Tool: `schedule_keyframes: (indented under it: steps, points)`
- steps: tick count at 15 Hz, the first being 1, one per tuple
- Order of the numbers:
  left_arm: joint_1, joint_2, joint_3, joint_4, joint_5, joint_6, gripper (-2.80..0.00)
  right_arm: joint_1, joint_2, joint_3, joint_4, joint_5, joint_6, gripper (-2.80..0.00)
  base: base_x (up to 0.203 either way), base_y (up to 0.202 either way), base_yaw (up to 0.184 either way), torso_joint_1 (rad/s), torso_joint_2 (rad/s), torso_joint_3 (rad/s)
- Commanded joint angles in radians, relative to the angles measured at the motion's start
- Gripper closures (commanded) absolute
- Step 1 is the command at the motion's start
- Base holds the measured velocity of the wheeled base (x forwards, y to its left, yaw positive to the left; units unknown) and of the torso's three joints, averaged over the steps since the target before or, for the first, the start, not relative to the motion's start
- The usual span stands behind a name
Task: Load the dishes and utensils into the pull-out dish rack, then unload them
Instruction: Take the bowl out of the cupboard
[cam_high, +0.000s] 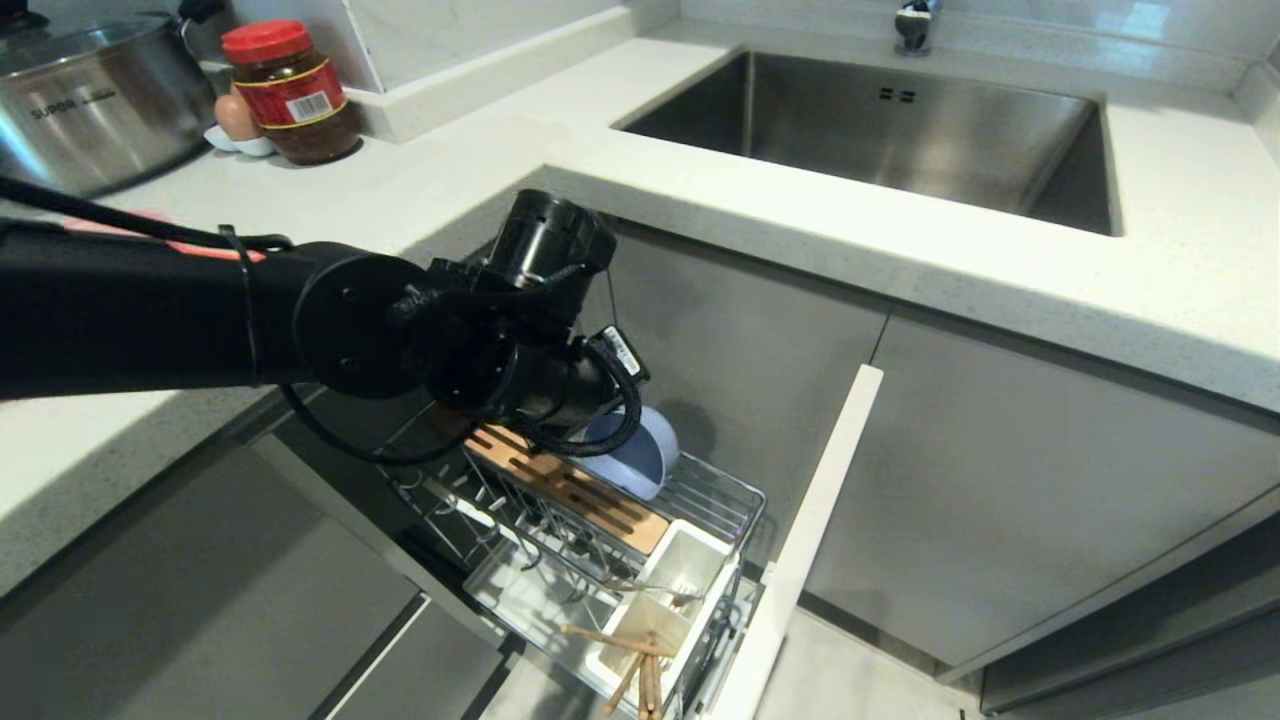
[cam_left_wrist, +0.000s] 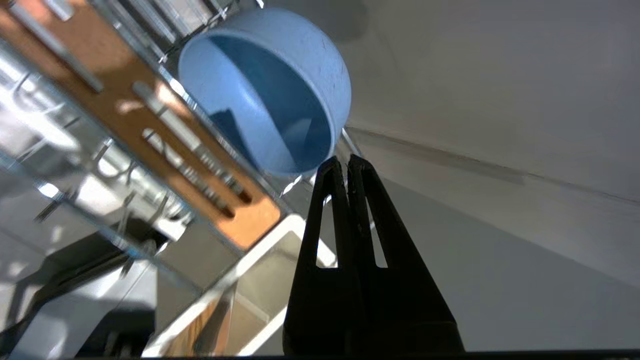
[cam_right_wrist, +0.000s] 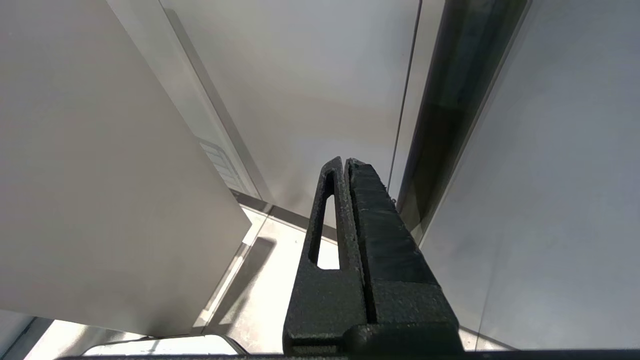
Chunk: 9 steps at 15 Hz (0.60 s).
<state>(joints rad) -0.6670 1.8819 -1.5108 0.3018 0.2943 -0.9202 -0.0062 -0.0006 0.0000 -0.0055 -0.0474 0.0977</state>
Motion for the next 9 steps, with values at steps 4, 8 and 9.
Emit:
schedule_keyframes:
  steps: [4, 8, 9]
  points:
    - [0.007, 0.069, 0.05, -0.067, 0.003, 0.015, 0.0, 0.0, -0.003, 0.0, -0.001, 0.0, 0.001, 0.0, 0.0, 0.0, 0.0, 0.0, 0.0, 0.0]
    - [0.007, 0.066, 0.055, -0.07, 0.003, 0.018, 0.0, 0.0, -0.002, 0.0, -0.001, 0.0, 0.001, 0.0, 0.0, 0.0, 0.0, 0.0, 0.0, 0.0]
    - [0.007, 0.066, 0.054, -0.069, 0.003, 0.019, 0.0, 0.0, -0.002, 0.0, -0.001, 0.0, 0.001, 0.0, 0.0, 0.0, 0.0, 0.0, 0.0, 0.0]
